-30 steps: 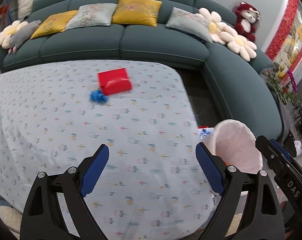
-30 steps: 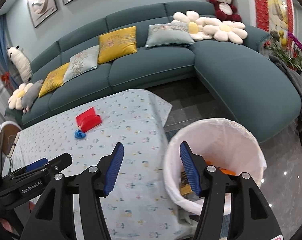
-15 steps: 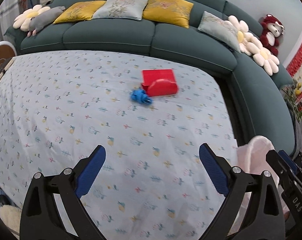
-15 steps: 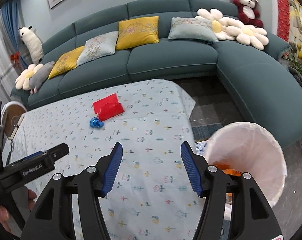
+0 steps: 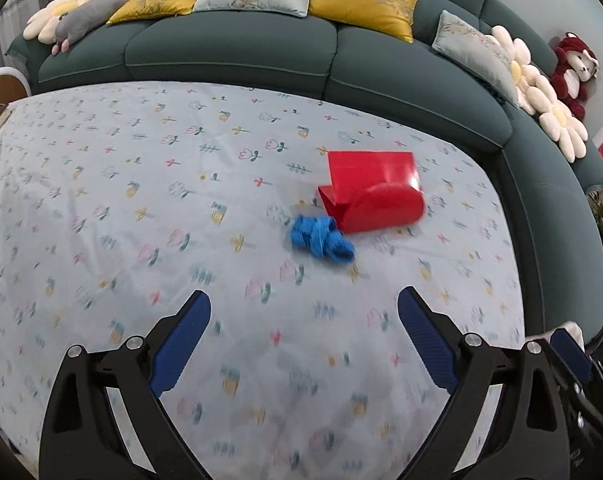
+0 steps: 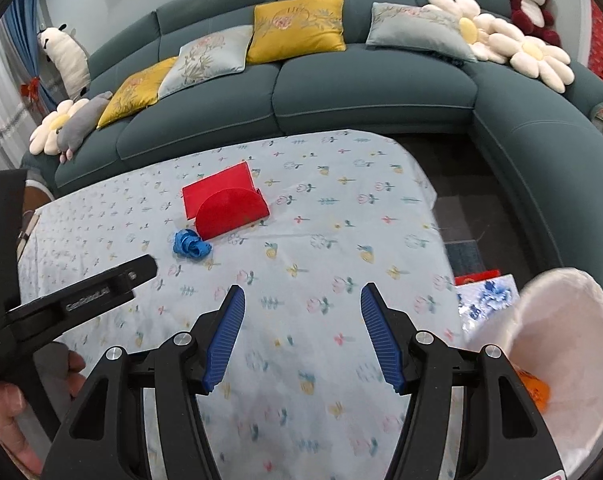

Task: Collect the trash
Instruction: 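Move both tools back to the table toward the red packet and blue cord, then grasp the blue cord with the left tool while the right tool grasps the red packet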

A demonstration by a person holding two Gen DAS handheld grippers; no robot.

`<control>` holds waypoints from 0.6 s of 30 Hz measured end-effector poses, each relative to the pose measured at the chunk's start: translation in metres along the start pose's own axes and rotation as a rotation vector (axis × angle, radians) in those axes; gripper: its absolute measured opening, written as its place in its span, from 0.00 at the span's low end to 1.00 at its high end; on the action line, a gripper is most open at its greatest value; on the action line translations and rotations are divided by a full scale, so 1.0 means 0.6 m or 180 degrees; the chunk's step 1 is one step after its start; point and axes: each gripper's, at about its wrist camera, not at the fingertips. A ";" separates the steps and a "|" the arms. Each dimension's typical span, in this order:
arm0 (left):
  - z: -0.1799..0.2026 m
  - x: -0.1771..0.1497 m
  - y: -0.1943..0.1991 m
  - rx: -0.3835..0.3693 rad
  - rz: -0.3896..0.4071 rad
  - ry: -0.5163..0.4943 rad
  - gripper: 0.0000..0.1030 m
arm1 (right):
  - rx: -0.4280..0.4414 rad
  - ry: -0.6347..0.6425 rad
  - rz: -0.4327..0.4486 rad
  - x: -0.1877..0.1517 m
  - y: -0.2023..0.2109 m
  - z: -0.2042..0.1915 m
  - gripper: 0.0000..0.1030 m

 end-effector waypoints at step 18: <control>-0.012 0.044 -0.103 -0.0144 -0.0214 -0.0098 0.27 | 0.0201 0.0130 -0.0030 0.090 -0.121 -0.049 0.57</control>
Point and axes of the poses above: each gripper's, at about its wrist camera, not at the fingertips, and y roughly against the way its jaws point, z to its right, x to its top, and after that the axes turned 8 degrees about y, right-handed
